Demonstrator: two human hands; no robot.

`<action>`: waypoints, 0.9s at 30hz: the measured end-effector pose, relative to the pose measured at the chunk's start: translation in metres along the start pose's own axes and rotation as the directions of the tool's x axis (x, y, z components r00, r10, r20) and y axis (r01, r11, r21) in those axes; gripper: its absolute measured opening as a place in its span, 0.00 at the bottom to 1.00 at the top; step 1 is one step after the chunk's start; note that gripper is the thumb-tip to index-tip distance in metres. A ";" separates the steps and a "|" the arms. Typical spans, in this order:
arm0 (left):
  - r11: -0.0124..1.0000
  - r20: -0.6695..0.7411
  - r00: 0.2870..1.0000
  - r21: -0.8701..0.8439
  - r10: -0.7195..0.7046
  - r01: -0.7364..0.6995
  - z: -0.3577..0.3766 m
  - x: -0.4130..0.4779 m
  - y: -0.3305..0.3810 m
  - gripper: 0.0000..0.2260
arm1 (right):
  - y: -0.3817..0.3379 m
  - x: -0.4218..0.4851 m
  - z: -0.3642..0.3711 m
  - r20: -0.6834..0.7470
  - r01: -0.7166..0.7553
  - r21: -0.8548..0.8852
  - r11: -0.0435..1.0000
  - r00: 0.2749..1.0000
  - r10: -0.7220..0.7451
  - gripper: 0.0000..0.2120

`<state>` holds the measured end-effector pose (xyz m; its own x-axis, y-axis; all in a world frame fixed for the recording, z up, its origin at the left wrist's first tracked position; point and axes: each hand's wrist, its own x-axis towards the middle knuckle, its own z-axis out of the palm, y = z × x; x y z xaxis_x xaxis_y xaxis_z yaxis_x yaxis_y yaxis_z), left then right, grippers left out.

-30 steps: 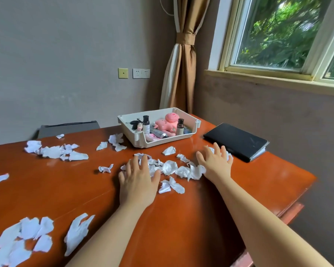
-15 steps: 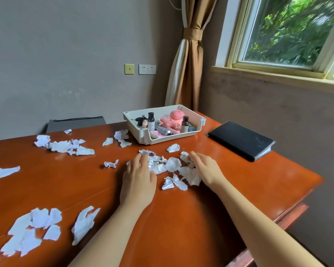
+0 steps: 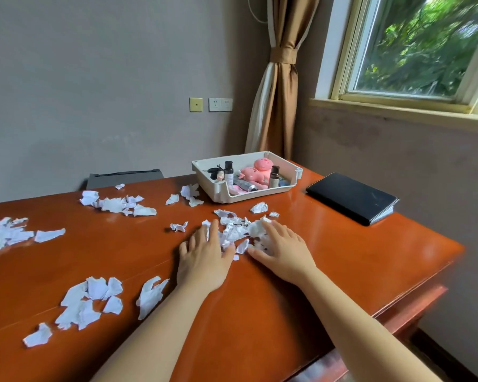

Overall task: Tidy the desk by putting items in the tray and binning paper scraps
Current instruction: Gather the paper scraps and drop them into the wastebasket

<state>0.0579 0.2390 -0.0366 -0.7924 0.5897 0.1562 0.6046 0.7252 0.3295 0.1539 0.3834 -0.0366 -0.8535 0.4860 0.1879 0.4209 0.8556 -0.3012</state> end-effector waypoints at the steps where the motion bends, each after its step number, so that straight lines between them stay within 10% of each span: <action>1: 0.999 0.001 0.999 -0.018 0.032 -0.032 0.000 0.003 -0.001 0.29 | -0.004 0.000 0.002 -0.006 0.027 0.013 1.000 1.000 -0.027 0.34; 27: 0.999 -0.217 0.976 -0.037 -0.019 0.012 -0.010 0.009 0.000 0.15 | -0.014 0.004 0.000 -0.262 -0.011 0.154 0.988 0.964 0.051 0.16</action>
<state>0.0499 0.2405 -0.0262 -0.8026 0.4846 0.3477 0.5920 0.7184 0.3654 0.1440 0.3732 -0.0318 -0.7206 0.5589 0.4104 0.3777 0.8128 -0.4436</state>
